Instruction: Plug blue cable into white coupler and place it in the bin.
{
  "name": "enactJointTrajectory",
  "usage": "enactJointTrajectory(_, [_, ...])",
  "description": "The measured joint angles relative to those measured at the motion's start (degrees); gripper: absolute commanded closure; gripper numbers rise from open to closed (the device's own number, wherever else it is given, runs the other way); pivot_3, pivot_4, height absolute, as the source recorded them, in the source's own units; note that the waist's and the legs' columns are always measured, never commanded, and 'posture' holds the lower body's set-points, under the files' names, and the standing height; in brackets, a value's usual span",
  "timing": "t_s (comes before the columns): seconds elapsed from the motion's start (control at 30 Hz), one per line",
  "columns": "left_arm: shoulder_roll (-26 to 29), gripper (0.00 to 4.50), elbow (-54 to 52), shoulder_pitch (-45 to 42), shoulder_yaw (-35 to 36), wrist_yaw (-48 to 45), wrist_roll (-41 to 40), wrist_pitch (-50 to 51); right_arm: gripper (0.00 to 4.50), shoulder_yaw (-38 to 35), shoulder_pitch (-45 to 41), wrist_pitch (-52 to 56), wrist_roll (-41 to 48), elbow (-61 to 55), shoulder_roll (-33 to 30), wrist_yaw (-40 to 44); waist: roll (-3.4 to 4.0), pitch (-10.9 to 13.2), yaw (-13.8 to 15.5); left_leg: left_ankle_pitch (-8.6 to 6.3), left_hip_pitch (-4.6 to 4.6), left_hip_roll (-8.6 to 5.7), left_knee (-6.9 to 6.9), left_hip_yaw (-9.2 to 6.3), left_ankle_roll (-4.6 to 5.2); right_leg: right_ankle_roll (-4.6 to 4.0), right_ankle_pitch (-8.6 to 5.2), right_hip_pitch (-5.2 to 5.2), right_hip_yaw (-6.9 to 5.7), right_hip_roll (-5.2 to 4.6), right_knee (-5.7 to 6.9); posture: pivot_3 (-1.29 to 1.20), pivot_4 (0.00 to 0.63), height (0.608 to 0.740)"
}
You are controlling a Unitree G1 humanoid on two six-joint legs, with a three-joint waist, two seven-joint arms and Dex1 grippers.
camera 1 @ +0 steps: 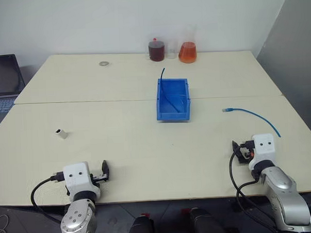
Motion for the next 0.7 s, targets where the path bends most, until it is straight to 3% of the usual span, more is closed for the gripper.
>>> enactJointTrajectory(0.7, [-1.2,0.0,0.5,-0.2,2.1,3.8,1.5,-0.8,0.58,0.5,-0.2,-0.5,-0.4,0.0,0.6,0.0,0.0,0.0,0.0,0.0,-0.01,0.0,0.0,0.0,0.0,-0.01,-0.01,0.0,-0.01,0.0,-0.01,0.0,0.15,0.74])
